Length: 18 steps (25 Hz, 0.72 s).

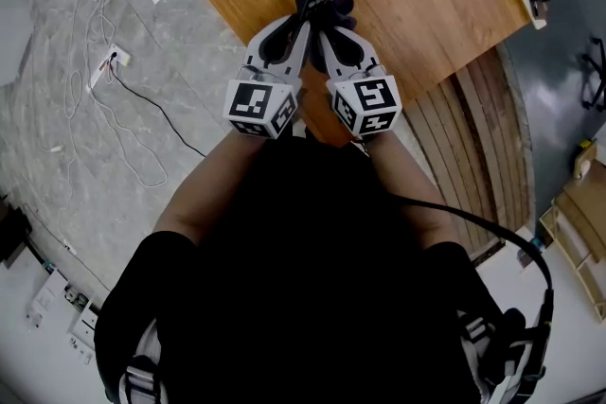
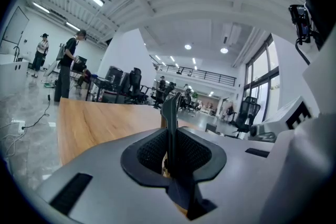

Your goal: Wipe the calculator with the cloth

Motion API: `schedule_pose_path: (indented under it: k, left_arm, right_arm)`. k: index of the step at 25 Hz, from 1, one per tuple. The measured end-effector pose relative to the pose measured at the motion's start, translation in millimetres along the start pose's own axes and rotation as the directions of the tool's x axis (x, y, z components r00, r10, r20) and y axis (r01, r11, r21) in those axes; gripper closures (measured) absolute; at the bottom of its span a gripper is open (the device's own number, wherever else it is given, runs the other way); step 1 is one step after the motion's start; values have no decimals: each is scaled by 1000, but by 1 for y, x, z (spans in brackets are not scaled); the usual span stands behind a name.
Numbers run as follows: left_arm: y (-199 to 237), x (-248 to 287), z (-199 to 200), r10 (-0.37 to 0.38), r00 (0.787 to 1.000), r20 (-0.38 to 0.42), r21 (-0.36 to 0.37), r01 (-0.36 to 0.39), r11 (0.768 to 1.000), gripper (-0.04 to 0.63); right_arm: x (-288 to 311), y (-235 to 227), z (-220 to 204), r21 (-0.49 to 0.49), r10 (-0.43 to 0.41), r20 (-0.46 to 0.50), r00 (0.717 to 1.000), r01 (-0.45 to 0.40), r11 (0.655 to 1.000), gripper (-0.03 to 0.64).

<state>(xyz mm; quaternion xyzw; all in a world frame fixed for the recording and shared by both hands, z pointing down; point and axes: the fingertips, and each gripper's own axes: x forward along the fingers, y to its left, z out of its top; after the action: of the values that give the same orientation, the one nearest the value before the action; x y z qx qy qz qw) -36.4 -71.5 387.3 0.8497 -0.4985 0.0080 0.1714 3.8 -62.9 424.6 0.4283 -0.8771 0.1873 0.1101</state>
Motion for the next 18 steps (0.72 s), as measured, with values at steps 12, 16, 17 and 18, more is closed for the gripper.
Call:
schedule_pose_path:
  k: [12,16,17,18]
  left_arm:
    - [-13,-12,5,-41,999,3,-11,41,999,528]
    - [-21,-17,7,-52,999,10,-2,52,999,528]
    - [-21,-17,7,-48,999,12,-1,48,999,528]
    - [-21,-16,6,-44,999,11,0,44,999,528]
  right_arm:
    - [4,-45,-3,10,-119,-3,993,119,993,583]
    - [3,-59,1,50,-153,-1,988,153,987,583]
    - [2,-57,3,54,-147,5,989,147,988,583]
    - [1,-53,5,58,-138,11,990,137,989,583]
